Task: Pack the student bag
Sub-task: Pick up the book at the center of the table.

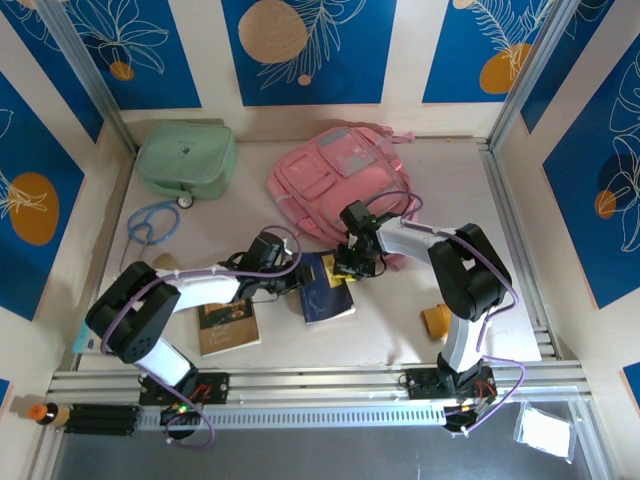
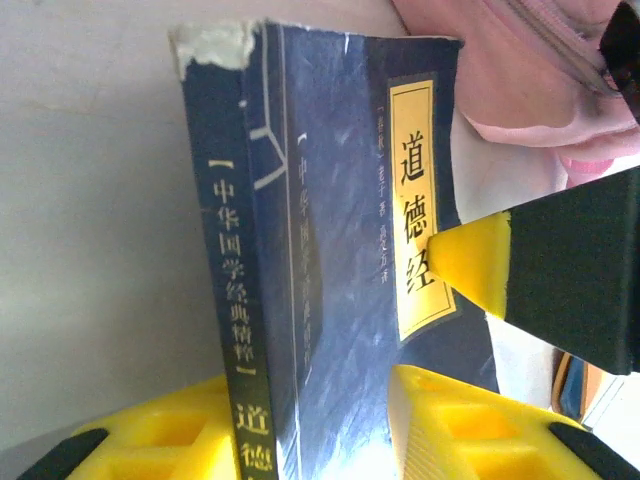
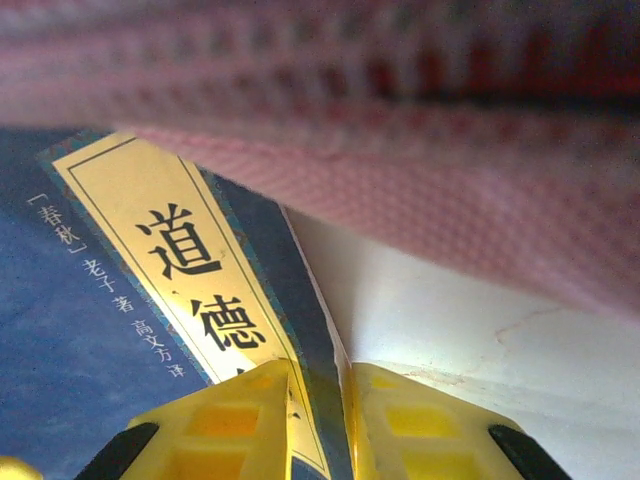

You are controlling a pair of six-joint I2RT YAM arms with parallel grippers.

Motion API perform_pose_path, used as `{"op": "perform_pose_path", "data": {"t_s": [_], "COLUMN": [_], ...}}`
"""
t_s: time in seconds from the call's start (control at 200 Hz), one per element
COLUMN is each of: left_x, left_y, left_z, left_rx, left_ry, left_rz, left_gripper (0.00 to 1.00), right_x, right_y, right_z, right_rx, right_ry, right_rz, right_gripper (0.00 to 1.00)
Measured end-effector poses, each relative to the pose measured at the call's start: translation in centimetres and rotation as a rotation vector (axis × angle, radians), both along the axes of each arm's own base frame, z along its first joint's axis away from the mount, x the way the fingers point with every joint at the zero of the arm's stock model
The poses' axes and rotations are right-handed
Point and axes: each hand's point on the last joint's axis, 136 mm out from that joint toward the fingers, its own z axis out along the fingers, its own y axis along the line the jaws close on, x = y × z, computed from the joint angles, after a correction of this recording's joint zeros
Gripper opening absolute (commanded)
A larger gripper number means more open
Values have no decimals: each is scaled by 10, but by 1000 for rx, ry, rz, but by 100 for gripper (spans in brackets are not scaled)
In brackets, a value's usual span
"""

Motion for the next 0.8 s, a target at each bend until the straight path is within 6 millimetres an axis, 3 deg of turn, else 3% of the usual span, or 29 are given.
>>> {"op": "perform_pose_path", "data": {"t_s": [0.23,0.44,0.495,0.625,0.8], "left_x": [-2,-2,-2,3,18], "left_y": [2,6,7,16,46], "left_z": [-3,-4,1,18,53], "left_rx": [14,32,30,28,26], "left_ry": [10,11,-2,-38,-111], "left_rz": [0,11,12,40,129], "left_gripper": [28,7,0,0,0], "right_x": [0,1,2,2,10], "right_y": [0,0,-1,-10,-15], "right_z": [0,0,1,12,49], "right_rx": [1,3,5,-10,45], "right_ry": [-1,-13,-33,-97,-252], "right_rz": [0,-5,-2,-10,-14], "right_gripper": [19,30,36,49,65]}}
